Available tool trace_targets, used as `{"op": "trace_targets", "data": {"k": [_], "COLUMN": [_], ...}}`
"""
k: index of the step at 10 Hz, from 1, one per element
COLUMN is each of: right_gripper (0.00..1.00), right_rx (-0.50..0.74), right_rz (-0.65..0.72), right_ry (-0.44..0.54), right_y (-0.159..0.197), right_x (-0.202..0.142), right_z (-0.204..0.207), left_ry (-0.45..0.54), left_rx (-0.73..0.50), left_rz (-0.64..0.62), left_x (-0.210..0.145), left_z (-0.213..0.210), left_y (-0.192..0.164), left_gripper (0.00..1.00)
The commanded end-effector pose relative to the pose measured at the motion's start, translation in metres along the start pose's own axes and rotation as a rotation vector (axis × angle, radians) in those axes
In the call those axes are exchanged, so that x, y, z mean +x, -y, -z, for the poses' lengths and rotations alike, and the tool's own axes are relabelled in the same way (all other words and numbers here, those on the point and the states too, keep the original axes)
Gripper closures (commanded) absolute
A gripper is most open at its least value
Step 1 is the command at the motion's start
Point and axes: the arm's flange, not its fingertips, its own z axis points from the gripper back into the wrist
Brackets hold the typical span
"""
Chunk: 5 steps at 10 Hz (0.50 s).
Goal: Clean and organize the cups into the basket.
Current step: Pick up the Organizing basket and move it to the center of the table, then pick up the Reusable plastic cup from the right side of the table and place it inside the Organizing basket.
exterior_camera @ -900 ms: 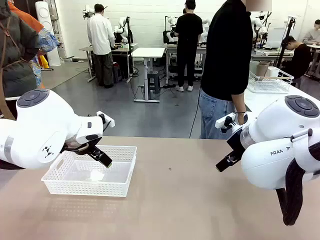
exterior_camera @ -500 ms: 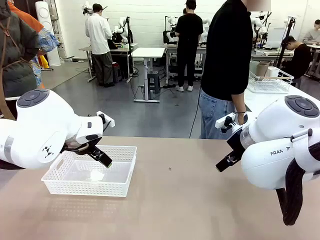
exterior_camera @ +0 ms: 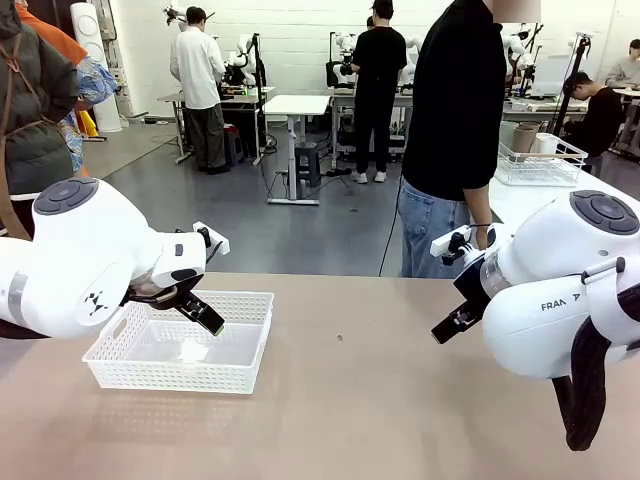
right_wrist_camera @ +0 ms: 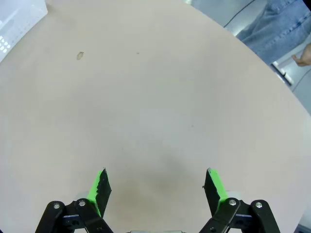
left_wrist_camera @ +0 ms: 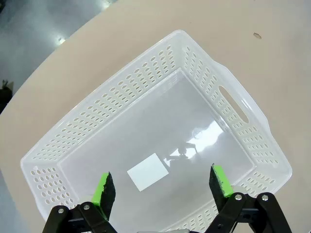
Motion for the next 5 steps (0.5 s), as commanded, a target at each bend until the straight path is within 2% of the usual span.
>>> {"op": "trace_targets", "data": {"k": [1,5], "right_gripper": [0.00,0.00], "right_rx": [0.000,0.000], "right_rz": [0.000,0.000], "right_ry": [0.000,0.000], "right_y": [0.0000,0.0000], "right_x": [0.0000,0.0000], "right_z": [0.0000,0.0000], "left_ry": [0.000,0.000], "left_rx": [0.000,0.000], "left_rz": [0.000,0.000], "left_x": [0.0000,0.0000], "left_z": [0.0000,0.0000], "left_y": [0.0000,0.0000], "left_gripper": [0.00,0.00]}}
